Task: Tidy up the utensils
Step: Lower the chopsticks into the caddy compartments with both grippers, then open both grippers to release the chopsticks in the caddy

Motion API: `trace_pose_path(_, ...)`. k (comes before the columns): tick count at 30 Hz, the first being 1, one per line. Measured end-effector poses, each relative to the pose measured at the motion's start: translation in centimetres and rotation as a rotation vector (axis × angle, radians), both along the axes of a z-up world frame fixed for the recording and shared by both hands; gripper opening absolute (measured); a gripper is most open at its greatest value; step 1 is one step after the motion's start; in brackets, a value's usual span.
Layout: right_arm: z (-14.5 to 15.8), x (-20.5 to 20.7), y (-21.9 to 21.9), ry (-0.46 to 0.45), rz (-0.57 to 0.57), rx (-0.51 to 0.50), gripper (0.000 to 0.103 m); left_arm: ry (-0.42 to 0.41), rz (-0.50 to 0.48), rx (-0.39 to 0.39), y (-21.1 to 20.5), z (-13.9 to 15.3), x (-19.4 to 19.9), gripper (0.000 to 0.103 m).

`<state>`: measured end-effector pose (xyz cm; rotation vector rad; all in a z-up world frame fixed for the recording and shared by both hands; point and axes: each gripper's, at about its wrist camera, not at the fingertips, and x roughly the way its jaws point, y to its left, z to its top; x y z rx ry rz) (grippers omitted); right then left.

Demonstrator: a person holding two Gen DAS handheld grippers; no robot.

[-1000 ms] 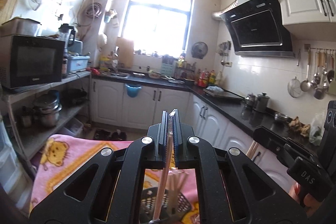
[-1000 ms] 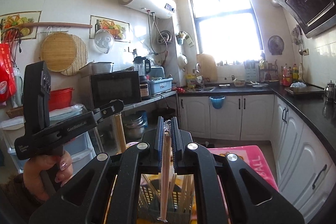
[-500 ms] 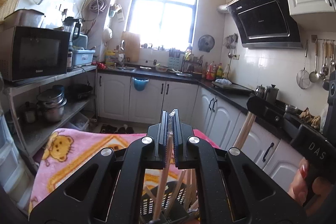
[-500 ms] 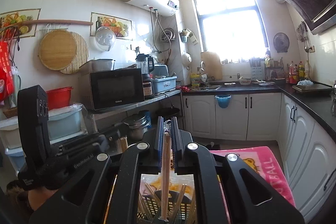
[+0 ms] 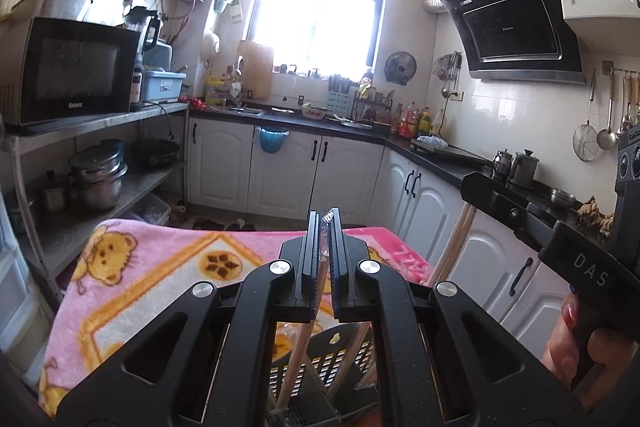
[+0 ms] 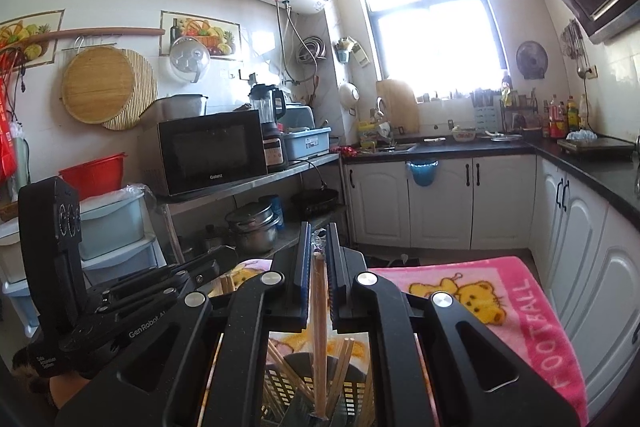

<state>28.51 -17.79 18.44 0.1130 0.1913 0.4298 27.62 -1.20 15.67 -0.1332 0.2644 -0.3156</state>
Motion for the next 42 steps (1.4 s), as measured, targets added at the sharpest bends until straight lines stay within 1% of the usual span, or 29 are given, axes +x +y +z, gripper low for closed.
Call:
trace_pose_path(7, -2.0, 0.9, 0.5, 0.028, 0.000, 0.009, 0.008, 0.022, -0.003, -0.001, -0.1, -1.5, 0.8, 0.002)
trace_pose_path(13, -3.8, 1.5, 0.8, 0.051, -0.005, 0.019, 0.008, 0.051, -0.013, -0.013, -0.1, -3.3, 1.4, 0.002)
trace_pose_path(18, -5.1, 1.8, 0.6, 0.080, -0.014, 0.023, 0.008, 0.073, -0.021, 0.001, -0.4, -4.8, 1.7, 0.002)
trace_pose_path(21, -5.5, 1.7, 0.5, 0.081, -0.017, 0.015, 0.008, 0.081, -0.025, 0.013, -0.6, -5.6, 1.6, 0.002)
trace_pose_path(26, -6.4, 1.5, 0.1, 0.107, -0.015, 0.005, 0.008, 0.096, -0.025, 0.035, -0.7, -6.3, 1.4, 0.002)
trace_pose_path(29, -6.7, 1.1, -0.2, 0.120, -0.015, -0.021, 0.008, 0.099, -0.019, 0.048, -0.6, -6.4, 1.0, 0.002)
trace_pose_path(31, -6.8, 0.8, -0.3, 0.129, -0.014, -0.033, 0.011, 0.108, -0.013, 0.055, -0.4, -6.5, 0.9, 0.002)
trace_pose_path(33, -6.8, 0.6, -0.5, 0.148, -0.015, -0.046, 0.017, 0.123, -0.006, 0.058, -0.4, -6.5, 0.7, 0.002)
trace_pose_path(35, -6.9, 0.3, -0.6, 0.158, -0.018, -0.070, 0.017, 0.137, -0.008, 0.061, -0.2, -6.6, 0.5, 0.006)
trace_pose_path(37, -7.0, 0.1, -0.7, 0.170, -0.018, -0.088, 0.019, 0.146, -0.017, 0.062, -0.1, -6.7, 0.2, 0.019)
trace_pose_path(38, -7.1, -0.1, -0.8, 0.177, -0.016, -0.097, 0.020, 0.150, -0.017, 0.064, -0.1, -6.8, -0.1, 0.022)
trace_pose_path(40, -7.2, -0.5, -1.0, 0.188, -0.020, -0.115, 0.024, 0.155, -0.016, 0.067, 0.1, -6.7, -0.5, 0.032)
trace_pose_path(42, -7.4, -0.9, -1.2, 0.195, -0.017, -0.121, 0.025, 0.159, -0.015, 0.067, 0.3, -6.7, -1.1, 0.035)
